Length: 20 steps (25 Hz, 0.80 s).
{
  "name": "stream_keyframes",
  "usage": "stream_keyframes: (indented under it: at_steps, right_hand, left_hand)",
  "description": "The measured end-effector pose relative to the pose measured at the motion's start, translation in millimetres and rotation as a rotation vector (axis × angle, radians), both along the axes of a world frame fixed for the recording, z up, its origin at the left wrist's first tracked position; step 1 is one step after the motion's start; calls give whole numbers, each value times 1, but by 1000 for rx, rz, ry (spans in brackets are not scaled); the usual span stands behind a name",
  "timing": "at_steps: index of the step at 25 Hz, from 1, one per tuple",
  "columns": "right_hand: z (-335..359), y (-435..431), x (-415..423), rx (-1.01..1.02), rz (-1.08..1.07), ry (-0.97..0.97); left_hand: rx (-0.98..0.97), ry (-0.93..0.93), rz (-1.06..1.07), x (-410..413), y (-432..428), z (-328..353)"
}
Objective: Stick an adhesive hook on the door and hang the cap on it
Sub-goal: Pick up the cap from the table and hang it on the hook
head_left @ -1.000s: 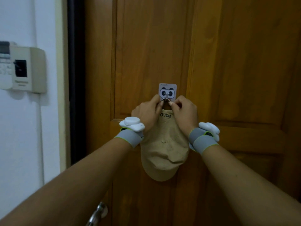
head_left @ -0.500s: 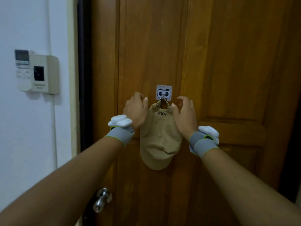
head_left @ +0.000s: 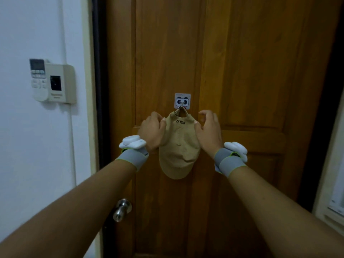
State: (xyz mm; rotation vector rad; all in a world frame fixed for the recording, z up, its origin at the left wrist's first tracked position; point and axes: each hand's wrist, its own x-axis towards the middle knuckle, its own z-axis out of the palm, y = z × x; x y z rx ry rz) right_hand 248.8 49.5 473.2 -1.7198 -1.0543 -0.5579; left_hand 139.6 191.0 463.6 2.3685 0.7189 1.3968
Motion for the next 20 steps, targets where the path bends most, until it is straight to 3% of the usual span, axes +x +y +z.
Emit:
stream_keyframes:
  at_steps: [10, 20]
  right_hand:
    - [23, 13, 12, 36, 23, -25]
    - [-5, 62, 61, -19, 8, -14]
  left_hand:
    - [17, -73, -49, 10, 4, 37]
    - [39, 174, -83, 58, 60, 17]
